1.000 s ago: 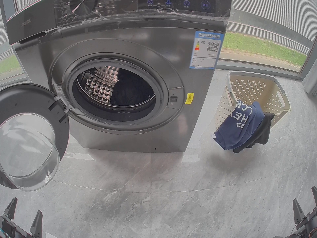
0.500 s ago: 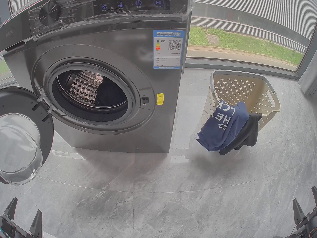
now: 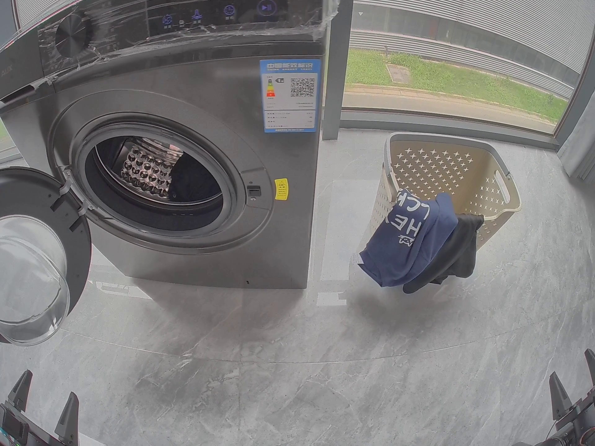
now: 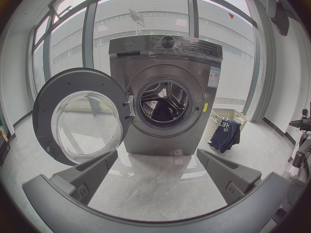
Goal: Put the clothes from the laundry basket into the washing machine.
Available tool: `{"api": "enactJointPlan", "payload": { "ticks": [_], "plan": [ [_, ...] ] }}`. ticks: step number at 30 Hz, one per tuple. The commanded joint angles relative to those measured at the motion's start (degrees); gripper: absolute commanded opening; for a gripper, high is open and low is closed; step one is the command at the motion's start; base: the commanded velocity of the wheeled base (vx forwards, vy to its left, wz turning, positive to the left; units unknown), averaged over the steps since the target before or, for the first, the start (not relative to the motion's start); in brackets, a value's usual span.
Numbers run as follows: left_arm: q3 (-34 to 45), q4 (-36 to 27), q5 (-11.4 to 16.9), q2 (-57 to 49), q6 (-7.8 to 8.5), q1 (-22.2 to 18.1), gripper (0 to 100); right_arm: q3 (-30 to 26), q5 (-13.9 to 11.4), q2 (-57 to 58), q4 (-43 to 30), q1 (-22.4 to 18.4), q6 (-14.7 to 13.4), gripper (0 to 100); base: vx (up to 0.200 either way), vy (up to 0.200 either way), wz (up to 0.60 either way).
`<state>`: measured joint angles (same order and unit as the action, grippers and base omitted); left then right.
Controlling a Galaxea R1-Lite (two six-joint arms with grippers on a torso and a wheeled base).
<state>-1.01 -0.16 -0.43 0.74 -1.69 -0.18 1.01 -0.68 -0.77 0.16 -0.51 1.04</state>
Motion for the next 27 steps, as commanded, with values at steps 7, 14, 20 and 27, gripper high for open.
{"api": "enactJointPlan", "payload": {
  "ticks": [7, 14, 20, 27],
  "plan": [
    [0.9, 0.0, 0.0, -0.6, -0.06, 0.0, 100, -1.0, -0.1, 0.8, 0.0, 0.0, 0.0, 100, 0.0, -0.2, 0.0],
    [0.9, 0.0, 0.0, -0.6, -0.15, 0.0, 100, -1.0, -0.1, 0.8, 0.0, 0.0, 0.0, 100, 0.0, -0.2, 0.0],
    [0.9, 0.0, 0.0, -0.6, -0.15, 0.0, 100, -1.0, 0.0, 0.8, 0.0, 0.0, 0.0, 100, 0.0, -0.2, 0.0],
    [0.9, 0.0, -0.1, -0.6, -0.06, 0.0, 100, -1.0, -0.1, 0.8, 0.0, 0.0, 0.0, 100, 0.0, -0.086, 0.0]
  ]
}}
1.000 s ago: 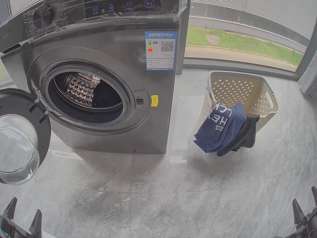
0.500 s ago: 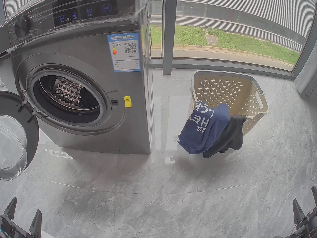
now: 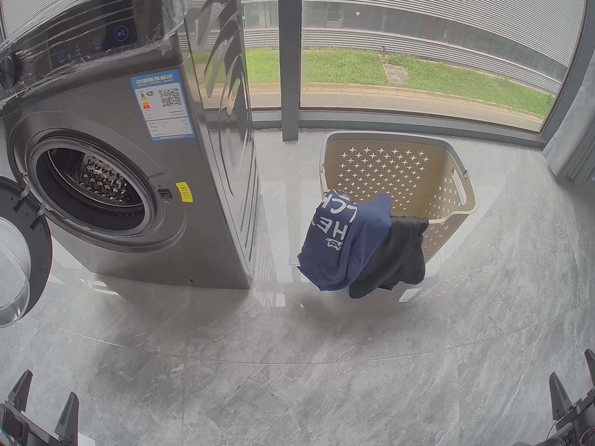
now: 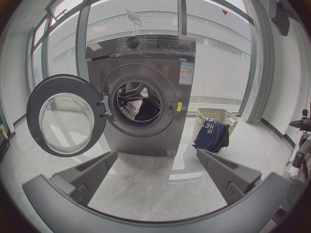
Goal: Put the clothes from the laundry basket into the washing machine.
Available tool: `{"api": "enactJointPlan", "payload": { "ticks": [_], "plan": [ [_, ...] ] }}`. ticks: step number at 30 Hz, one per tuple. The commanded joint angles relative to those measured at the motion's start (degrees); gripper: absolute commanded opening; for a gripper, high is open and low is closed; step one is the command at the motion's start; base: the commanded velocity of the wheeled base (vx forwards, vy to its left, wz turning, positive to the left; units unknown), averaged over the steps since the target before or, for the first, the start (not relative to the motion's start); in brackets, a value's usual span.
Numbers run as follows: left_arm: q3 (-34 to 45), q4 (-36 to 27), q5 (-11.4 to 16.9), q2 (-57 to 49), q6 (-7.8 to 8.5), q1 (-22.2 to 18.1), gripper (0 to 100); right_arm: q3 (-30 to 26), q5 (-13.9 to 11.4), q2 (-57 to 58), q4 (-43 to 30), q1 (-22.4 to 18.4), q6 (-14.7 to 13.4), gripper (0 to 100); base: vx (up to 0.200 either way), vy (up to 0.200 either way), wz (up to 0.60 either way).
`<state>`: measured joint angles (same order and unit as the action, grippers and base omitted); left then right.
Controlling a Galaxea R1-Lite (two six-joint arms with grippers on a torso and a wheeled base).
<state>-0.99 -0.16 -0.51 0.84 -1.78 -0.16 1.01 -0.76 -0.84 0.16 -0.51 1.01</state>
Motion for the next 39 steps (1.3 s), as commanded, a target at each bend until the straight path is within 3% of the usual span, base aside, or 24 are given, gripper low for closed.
{"api": "enactJointPlan", "payload": {
  "ticks": [1, 8, 20, 26, 39],
  "plan": [
    [0.9, 0.0, 0.0, -0.7, 0.02, 0.0, 100, -1.0, 0.0, 0.8, 0.0, 0.0, 0.0, 100, 0.0, 0.0, 0.0],
    [0.9, 0.0, 0.1, -0.7, -0.07, 0.0, 100, -1.0, 0.0, 0.8, 0.0, 0.0, 0.0, 100, 0.0, 0.0, 0.0],
    [0.9, 0.0, 0.1, -0.7, -0.07, 0.0, 100, -1.0, 0.0, 0.8, 0.0, 0.0, 0.0, 100, 0.2, 0.0, 0.0],
    [0.9, 0.0, 0.1, -0.7, 0.02, 0.0, 100, -1.0, 0.0, 0.8, 0.0, 0.0, 0.0, 100, 0.0, 0.0, 0.0],
    [0.9, 0.0, 0.1, -0.7, -0.07, 0.0, 100, -1.0, 0.0, 0.8, 0.0, 0.0, 0.0, 100, 0.0, -0.2, 0.0]
  ]
}}
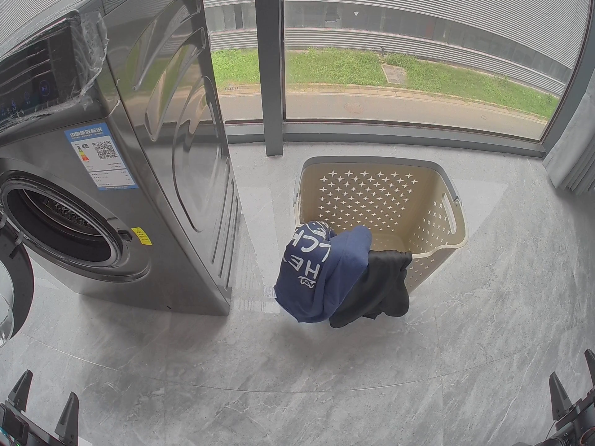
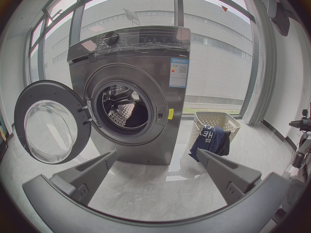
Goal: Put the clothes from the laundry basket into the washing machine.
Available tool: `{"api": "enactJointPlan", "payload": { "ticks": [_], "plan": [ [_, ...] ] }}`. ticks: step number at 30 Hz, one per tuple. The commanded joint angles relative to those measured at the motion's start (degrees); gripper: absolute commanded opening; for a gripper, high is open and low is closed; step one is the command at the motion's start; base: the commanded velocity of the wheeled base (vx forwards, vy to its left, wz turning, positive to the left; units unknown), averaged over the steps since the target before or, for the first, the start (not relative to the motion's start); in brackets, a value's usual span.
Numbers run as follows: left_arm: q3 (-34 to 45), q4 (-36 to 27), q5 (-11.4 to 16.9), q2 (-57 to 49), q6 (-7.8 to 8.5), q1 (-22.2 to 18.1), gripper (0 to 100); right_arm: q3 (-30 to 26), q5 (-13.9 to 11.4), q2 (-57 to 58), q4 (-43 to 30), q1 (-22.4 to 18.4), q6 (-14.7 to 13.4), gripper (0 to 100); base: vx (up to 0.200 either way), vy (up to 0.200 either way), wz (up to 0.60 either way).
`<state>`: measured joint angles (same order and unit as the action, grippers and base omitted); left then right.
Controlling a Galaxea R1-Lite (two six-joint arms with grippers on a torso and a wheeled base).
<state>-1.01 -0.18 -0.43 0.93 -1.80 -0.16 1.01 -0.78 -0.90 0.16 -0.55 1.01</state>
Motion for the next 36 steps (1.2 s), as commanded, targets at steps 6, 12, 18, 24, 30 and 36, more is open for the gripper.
{"api": "enactJointPlan", "payload": {
  "ticks": [6, 12, 18, 24, 30, 36],
  "plan": [
    [0.9, 0.0, 0.0, -0.8, 0.05, 0.0, 100, -1.0, 0.0, 0.9, 0.0, 0.0, 0.0, 100, 0.0, -0.067, 0.0],
    [0.9, 0.0, 0.1, -0.8, 0.31, 0.0, 100, -1.0, 0.0, 0.9, 0.0, 0.0, 0.0, 100, 0.0, 0.0, 0.0],
    [0.9, 0.0, 0.1, -0.8, 0.31, 0.0, 100, -1.0, 0.1, 0.9, 0.0, -0.1, -0.2, 100, 0.033, 0.0, 0.0],
    [0.9, 0.0, 0.1, -0.8, 0.13, 0.0, 100, -1.0, 0.1, 0.9, 0.0, 0.0, 0.0, 100, 0.167, 0.0, 0.0],
    [0.9, 0.0, 0.1, -0.8, 0.22, 0.0, 100, -1.0, 0.2, 0.9, 0.0, -0.1, 0.0, 100, 0.0, -0.033, 0.0],
    [0.9, 0.0, 0.1, -0.8, 0.22, 0.0, 100, -1.0, 0.2, 0.9, 0.0, -0.1, -0.2, 100, 0.0, -0.167, 0.0]
  ]
}}
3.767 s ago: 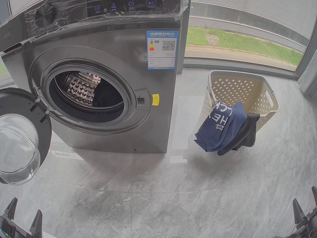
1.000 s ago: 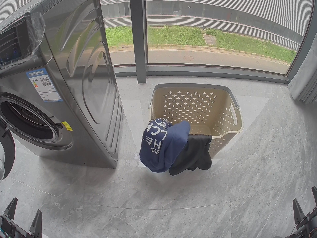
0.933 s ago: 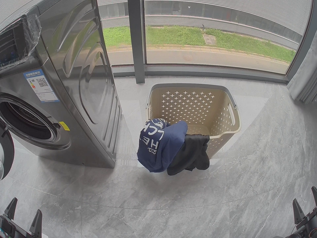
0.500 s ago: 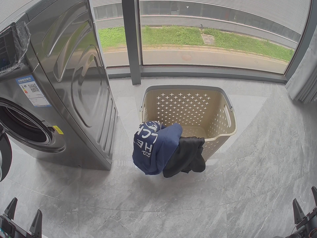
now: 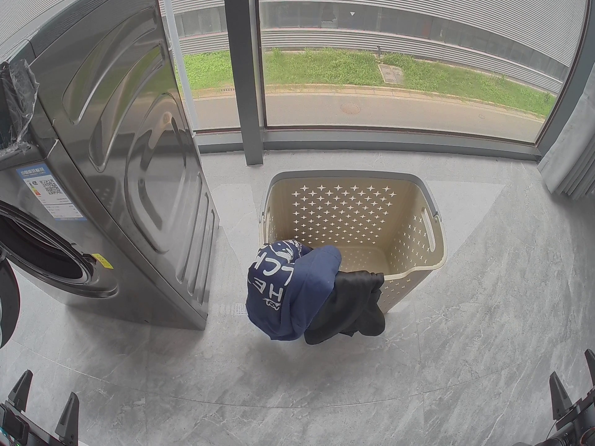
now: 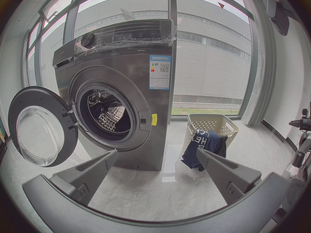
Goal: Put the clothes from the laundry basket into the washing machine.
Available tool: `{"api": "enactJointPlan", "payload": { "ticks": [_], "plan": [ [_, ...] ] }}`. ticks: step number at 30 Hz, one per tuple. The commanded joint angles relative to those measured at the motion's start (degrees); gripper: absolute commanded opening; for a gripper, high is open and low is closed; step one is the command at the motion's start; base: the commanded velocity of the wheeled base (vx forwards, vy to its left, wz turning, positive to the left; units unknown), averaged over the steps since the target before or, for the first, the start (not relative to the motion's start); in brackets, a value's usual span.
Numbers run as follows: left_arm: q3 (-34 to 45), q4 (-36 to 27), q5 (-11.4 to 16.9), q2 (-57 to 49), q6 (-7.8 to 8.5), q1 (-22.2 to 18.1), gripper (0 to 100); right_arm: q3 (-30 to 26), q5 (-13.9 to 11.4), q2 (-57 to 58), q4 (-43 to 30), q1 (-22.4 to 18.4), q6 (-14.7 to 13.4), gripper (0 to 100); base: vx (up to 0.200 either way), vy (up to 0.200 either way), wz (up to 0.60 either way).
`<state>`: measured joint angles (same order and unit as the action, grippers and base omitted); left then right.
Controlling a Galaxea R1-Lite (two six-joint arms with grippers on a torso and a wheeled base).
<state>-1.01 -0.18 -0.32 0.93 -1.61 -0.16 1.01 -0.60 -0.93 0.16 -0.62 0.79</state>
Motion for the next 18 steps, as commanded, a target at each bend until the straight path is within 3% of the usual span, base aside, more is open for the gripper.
{"api": "enactJointPlan", "payload": {
  "ticks": [1, 8, 10, 13, 16, 17, 18],
  "plan": [
    [0.9, 0.0, 0.0, -0.8, 0.03, 0.0, 100, -1.0, 0.0, 0.9, 0.0, 0.0, 0.0, 100, 0.0, 0.0, 0.0],
    [0.9, 0.0, 0.0, -0.8, 0.47, 0.0, 100, 0.0, -0.7, 0.9, 1.1, 0.1, 0.6, 100, 0.0, 0.0, 0.0],
    [0.9, 0.0, 0.1, -0.8, 0.55, 0.0, 100, 9.0, -0.8, 0.0, 2.8, 0.1, 0.4, 100, 0.0, 0.0, 0.0],
    [0.9, 0.0, 0.1, -0.8, 0.82, 0.0, 100, 15.1, -1.4, -7.4, 2.8, 0.4, 0.4, 100, 0.0, 0.0, 0.0],
    [0.9, 0.0, 0.2, -0.8, 0.73, 0.0, 100, 15.1, -5.5, -18.1, 3.1, 1.5, 0.2, 100, 0.0, 0.0, 0.0],
    [0.9, 0.0, 0.2, -0.8, 0.73, 0.0, 100, 15.1, -5.5, -18.1, 3.1, 1.5, 0.2, 100, 0.0, 0.0, 0.0],
    [0.9, 0.0, 0.2, -0.8, 0.73, 0.0, 100, 14.3, -9.7, -28.7, 4.1, 2.7, -1.7, 100, 0.0, 0.0, 0.0]
  ]
}}
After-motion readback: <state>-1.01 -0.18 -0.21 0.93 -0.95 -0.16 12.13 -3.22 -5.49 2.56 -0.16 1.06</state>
